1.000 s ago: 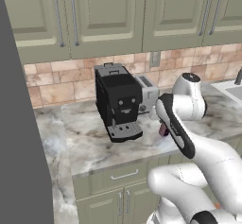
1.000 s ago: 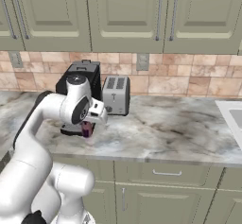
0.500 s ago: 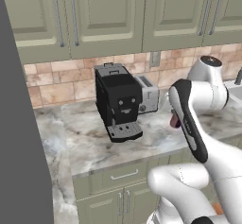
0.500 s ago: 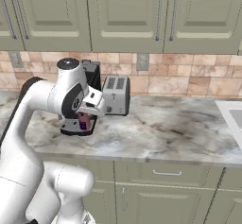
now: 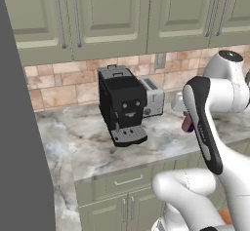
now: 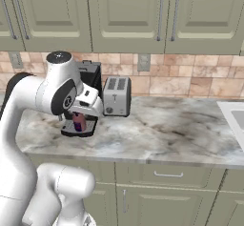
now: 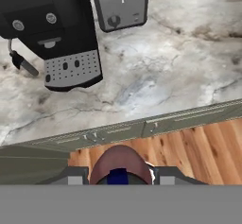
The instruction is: Place the drinks on the dining counter in a tight cluster.
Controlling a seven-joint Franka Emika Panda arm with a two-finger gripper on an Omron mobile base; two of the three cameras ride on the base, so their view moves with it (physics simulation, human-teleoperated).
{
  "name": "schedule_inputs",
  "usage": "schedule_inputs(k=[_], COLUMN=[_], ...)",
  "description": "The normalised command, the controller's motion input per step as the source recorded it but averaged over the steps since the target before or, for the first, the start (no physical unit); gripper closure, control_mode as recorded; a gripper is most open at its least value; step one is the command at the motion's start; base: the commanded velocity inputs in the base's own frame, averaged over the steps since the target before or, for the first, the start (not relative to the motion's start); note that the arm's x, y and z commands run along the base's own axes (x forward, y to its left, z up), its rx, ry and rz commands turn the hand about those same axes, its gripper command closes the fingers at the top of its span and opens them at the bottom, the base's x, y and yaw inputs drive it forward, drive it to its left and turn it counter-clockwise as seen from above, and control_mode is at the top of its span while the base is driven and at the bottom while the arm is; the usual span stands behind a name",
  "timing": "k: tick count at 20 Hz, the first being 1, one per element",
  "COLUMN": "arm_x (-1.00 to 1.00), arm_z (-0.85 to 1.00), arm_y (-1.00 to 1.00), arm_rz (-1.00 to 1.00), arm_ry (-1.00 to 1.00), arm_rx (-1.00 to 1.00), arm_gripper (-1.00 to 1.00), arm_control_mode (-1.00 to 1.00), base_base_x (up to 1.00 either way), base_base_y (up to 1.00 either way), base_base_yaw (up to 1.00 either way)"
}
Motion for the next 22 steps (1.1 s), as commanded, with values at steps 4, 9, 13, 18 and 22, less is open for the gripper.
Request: schedule_inputs(k=[4, 9, 13, 18, 22], arm_x=[-0.07, -0.14, 0.00, 0.00, 0.00], arm_z=[0.00, 0.00, 0.00, 0.00, 0.00], arm_y=[-0.01, -0.01, 0.00, 0.00, 0.00], arm_rz=[0.00, -0.02, 0.00, 0.00, 0.00], arm_ry=[0.00, 0.00, 0.00, 0.00, 0.00], arm_rx=[0.00, 0.01, 0.00, 0.00, 0.00], arm_gripper=[1.00, 1.00, 1.00, 1.00, 1.00], arm_control_mode=[-1.00, 1.00, 1.00, 1.00, 1.00], base_base_x=[0.00, -0.29, -0.79, -0.67, 0.07], base_base_y=[0.00, -0.06, -0.21, -0.32, -0.55], base_base_yaw=[0.00, -0.03, -0.13, -0.46, -0.83])
